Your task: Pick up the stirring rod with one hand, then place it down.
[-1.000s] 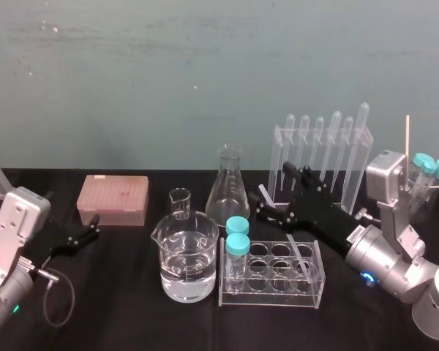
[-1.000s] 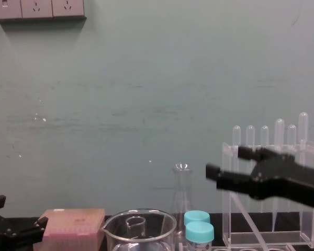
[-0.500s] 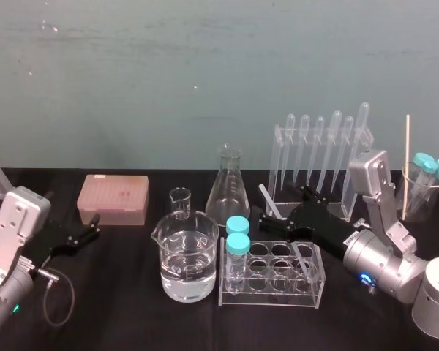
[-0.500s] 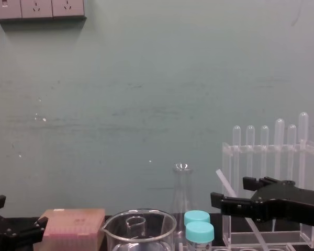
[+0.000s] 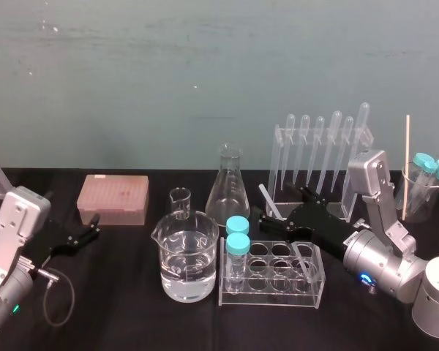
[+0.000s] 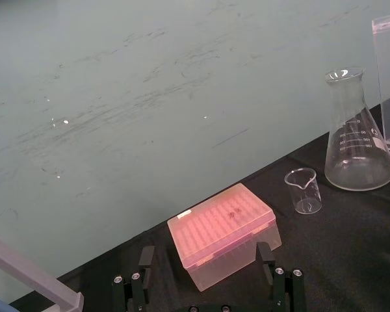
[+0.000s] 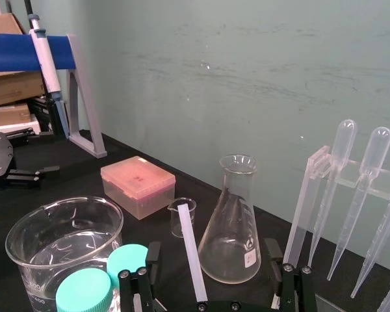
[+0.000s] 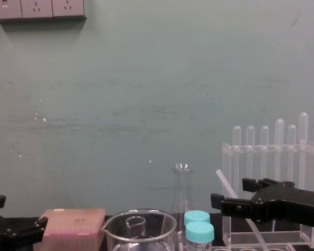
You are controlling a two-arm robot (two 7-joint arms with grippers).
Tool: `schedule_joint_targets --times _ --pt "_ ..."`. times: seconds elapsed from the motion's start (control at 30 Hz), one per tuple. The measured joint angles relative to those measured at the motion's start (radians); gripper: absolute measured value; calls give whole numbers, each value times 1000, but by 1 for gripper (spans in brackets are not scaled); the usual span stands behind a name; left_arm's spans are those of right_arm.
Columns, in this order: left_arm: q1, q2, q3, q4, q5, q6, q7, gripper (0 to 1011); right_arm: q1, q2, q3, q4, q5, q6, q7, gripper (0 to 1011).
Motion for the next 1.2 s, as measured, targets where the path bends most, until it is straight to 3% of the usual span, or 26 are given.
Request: schedule_joint_targets --times 0.37,1.0,1.2 --pt "0 0 0 0 0 0 0 1000 -1 1 -1 -1 0 -2 -1 735" --pt "0 0 0 0 0 0 0 1000 -1 1 -1 -2 0 -3 -2 114" --pt "0 0 0 0 0 0 0 1000 -2 0 1 -2 -1 -5 -2 65"
